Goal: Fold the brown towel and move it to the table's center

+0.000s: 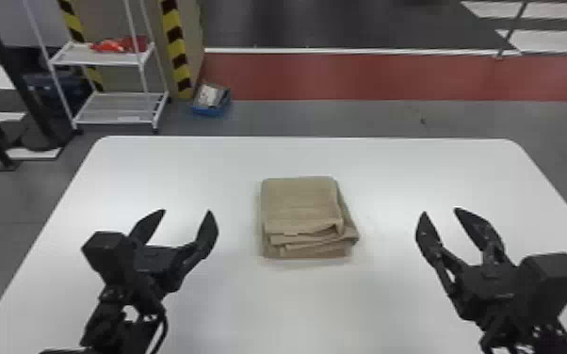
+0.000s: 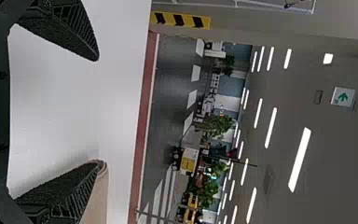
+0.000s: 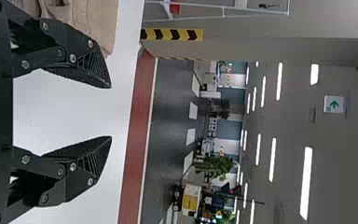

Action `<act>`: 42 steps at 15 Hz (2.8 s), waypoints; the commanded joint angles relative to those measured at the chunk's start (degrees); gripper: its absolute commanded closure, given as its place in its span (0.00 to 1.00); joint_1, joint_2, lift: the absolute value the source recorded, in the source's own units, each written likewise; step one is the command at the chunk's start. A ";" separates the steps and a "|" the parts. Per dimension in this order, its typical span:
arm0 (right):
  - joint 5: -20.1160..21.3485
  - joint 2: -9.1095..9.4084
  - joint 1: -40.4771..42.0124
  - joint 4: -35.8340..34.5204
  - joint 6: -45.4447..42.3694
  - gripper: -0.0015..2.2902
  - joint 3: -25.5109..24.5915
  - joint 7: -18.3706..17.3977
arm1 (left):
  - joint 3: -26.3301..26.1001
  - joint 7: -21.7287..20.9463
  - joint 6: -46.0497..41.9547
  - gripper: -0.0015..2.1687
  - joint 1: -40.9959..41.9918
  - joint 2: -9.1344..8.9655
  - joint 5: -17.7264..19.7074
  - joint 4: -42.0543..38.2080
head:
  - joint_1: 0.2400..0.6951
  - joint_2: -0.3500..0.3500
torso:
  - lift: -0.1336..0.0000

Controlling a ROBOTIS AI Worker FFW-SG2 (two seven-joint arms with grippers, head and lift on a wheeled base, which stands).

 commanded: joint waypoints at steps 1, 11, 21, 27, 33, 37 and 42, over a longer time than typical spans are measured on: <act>-3.24 0.05 1.81 1.00 -5.14 0.05 -2.27 0.12 | 3.44 0.08 -0.18 0.03 3.54 -0.20 -0.10 -3.21 | 1.00 0.43 | 0.28; -6.49 -0.30 5.94 2.05 -14.81 0.05 -1.57 -1.38 | 11.88 -0.89 -0.18 0.03 8.20 -0.29 -0.19 -8.39 | 1.00 0.55 | 0.28; -6.75 0.23 5.50 -1.99 1.19 0.05 0.19 -2.43 | 10.39 -1.15 -3.34 0.03 8.99 -0.64 -0.19 -8.57 | 1.00 0.58 | 0.28; -6.67 0.23 5.42 -1.90 1.89 0.05 1.42 -3.84 | 9.95 -1.06 -3.69 0.03 9.34 -0.73 0.07 -9.36 | 1.00 0.57 | 0.28; -6.67 0.14 4.98 -1.46 2.77 0.05 1.42 -3.84 | 9.51 -0.89 -4.22 0.03 9.34 -0.64 0.25 -9.27 | 1.00 0.58 | 0.28; -6.67 0.14 4.62 -1.29 3.48 0.05 1.51 -3.75 | 9.42 -0.80 -4.22 0.03 9.34 -0.64 0.25 -9.27 | 1.00 0.57 | 0.28; -6.75 0.05 4.10 -0.50 4.71 0.05 1.42 -3.75 | 9.24 -0.62 -4.22 0.03 9.25 -0.64 0.34 -8.83 | 1.00 0.57 | 0.28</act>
